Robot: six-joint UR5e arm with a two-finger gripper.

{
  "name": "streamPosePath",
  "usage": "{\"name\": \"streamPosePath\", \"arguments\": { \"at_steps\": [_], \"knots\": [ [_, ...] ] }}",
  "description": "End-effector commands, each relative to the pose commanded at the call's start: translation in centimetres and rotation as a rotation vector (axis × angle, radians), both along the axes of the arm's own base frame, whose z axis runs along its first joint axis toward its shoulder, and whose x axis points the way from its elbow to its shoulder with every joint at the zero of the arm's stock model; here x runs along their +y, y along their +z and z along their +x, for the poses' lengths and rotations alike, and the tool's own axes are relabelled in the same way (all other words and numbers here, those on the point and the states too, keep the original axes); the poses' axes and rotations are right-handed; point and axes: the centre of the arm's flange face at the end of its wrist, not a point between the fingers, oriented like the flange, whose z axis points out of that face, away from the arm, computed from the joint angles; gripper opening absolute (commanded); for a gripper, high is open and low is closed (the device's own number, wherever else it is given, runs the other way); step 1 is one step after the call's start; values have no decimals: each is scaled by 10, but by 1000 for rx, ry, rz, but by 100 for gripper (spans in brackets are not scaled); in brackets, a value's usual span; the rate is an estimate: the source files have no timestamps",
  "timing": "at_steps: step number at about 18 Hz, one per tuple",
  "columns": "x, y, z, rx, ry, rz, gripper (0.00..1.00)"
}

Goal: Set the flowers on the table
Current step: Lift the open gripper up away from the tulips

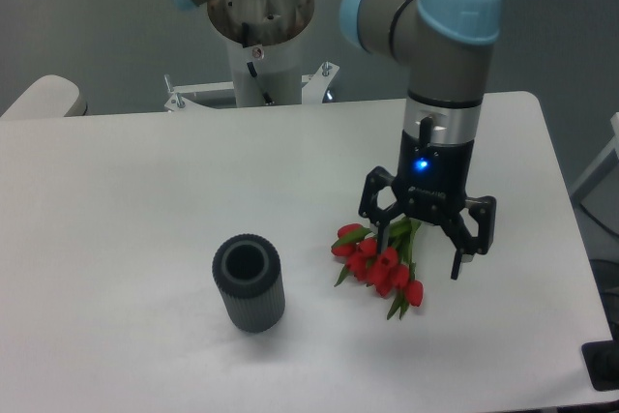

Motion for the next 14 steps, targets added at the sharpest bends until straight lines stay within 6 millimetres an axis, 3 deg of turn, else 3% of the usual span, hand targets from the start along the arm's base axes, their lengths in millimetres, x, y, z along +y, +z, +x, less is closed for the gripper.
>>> {"name": "streamPosePath", "arguments": {
  "at_steps": [4, 14],
  "knots": [
    [-10, 2, -3, 20, -58, -28, 100],
    [-9, 7, 1, 45, -97, -41, 100]
  ]
}}
